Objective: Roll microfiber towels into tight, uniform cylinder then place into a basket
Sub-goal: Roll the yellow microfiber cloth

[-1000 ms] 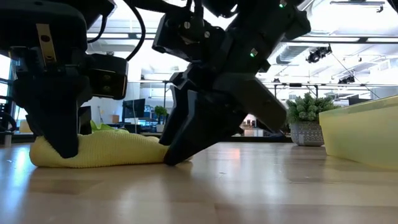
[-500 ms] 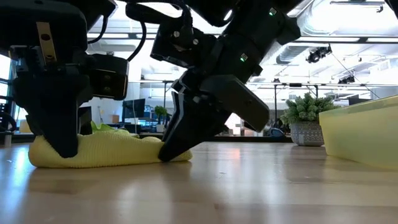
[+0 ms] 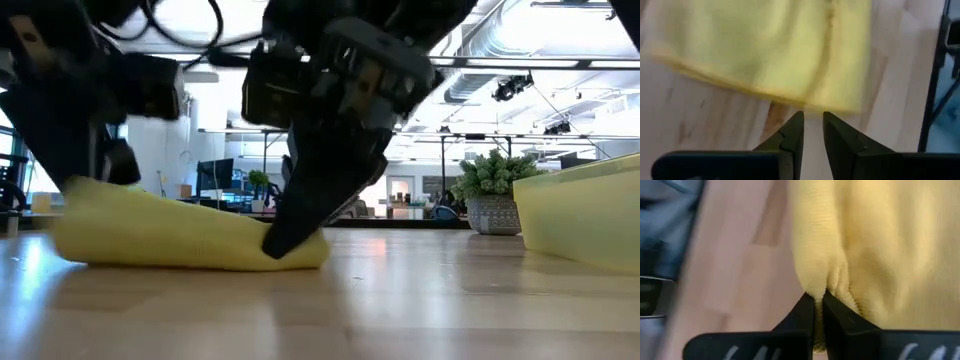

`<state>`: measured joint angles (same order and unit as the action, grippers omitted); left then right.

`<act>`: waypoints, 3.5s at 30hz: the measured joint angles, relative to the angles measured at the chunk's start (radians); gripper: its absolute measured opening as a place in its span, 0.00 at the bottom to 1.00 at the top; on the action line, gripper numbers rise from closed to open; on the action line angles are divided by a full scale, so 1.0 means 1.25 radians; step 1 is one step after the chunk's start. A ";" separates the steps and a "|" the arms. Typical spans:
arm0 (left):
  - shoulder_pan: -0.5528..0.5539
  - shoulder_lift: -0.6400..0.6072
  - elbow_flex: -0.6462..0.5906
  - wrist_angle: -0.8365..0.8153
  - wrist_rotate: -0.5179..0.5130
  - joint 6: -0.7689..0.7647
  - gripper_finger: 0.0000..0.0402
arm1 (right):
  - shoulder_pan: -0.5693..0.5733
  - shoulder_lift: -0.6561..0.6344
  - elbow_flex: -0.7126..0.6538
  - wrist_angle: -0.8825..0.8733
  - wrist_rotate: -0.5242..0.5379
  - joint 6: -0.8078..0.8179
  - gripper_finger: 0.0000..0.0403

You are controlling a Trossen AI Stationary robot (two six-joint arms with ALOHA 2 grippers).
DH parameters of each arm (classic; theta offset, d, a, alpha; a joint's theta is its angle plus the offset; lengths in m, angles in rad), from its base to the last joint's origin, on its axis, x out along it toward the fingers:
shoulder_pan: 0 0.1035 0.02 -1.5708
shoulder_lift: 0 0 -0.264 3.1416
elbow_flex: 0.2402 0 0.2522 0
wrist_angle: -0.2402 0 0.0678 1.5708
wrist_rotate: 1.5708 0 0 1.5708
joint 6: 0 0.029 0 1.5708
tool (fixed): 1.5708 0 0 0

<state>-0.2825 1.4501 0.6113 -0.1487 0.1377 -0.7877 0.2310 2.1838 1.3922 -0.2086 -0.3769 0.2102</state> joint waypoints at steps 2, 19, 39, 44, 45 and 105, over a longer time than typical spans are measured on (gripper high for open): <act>-0.015 -0.026 0.001 0.005 -0.019 0.032 0.15 | -0.019 0.002 -0.001 0.013 -0.082 0.054 0.00; -0.252 -0.036 0.003 0.186 -0.381 0.261 0.20 | -0.085 0.004 -0.002 0.018 -0.201 0.254 0.00; -0.270 0.227 0.003 0.370 -0.558 0.297 0.42 | -0.085 0.003 -0.001 0.020 -0.190 0.253 0.02; -0.276 0.274 0.014 0.375 -0.499 0.235 0.42 | -0.085 0.003 0.000 0.027 -0.184 0.244 0.02; -0.279 0.281 0.016 0.376 -0.499 0.227 0.42 | -0.085 0.003 0.000 0.029 -0.184 0.237 0.02; -0.281 0.311 0.026 0.381 -0.506 0.086 0.42 | 0.158 -0.064 0.000 -0.050 0.517 -0.322 0.48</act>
<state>-0.6338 1.8389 0.6434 0.3271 -0.4942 -0.6804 0.4291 2.1040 1.3922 -0.2713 0.2690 -0.1919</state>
